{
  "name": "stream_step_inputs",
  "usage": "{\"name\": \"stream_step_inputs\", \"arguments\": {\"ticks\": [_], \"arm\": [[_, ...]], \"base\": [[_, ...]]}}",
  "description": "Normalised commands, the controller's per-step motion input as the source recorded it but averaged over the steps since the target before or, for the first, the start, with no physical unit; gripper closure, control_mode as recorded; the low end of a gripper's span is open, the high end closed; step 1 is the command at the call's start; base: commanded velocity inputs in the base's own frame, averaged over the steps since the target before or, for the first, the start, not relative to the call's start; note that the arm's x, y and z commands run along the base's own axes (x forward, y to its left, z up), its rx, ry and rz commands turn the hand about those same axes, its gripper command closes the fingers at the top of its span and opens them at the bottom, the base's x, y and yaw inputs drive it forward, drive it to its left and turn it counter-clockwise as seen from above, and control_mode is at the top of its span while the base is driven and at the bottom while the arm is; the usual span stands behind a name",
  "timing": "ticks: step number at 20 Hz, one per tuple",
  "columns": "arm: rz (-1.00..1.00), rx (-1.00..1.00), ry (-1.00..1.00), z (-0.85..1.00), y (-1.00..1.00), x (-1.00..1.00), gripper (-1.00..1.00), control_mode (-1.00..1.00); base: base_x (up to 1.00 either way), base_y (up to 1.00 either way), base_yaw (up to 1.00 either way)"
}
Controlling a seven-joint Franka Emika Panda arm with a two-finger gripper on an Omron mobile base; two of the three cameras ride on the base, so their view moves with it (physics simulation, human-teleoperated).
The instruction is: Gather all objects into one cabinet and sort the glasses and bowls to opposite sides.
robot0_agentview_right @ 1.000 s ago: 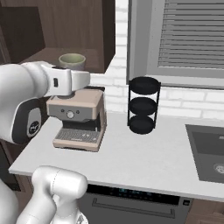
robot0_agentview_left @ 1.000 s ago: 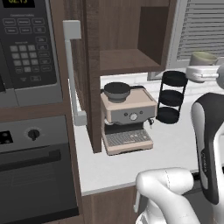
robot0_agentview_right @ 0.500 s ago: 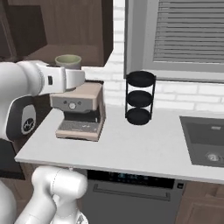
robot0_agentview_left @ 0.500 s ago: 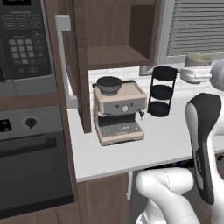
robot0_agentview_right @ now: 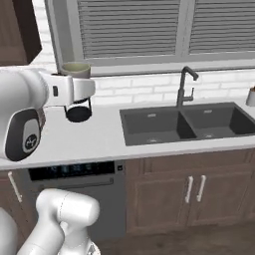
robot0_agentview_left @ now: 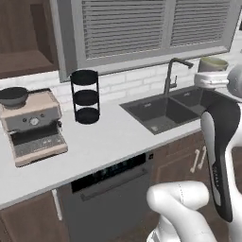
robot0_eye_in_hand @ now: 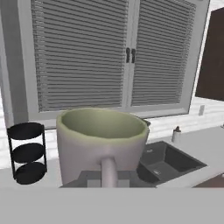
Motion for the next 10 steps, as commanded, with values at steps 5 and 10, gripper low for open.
{"name": "stream_step_inputs", "arguments": {"ticks": [5, 10], "arm": [[0.0, 0.0, 0.0, 0.0, 0.0, 0.0, 1.0, 1.0], [0.0, 0.0, 0.0, 0.0, 0.0, 0.0, 1.0, 1.0]], "base": [[0.0, -1.0, -0.59], [0.0, -1.0, -0.54]]}}
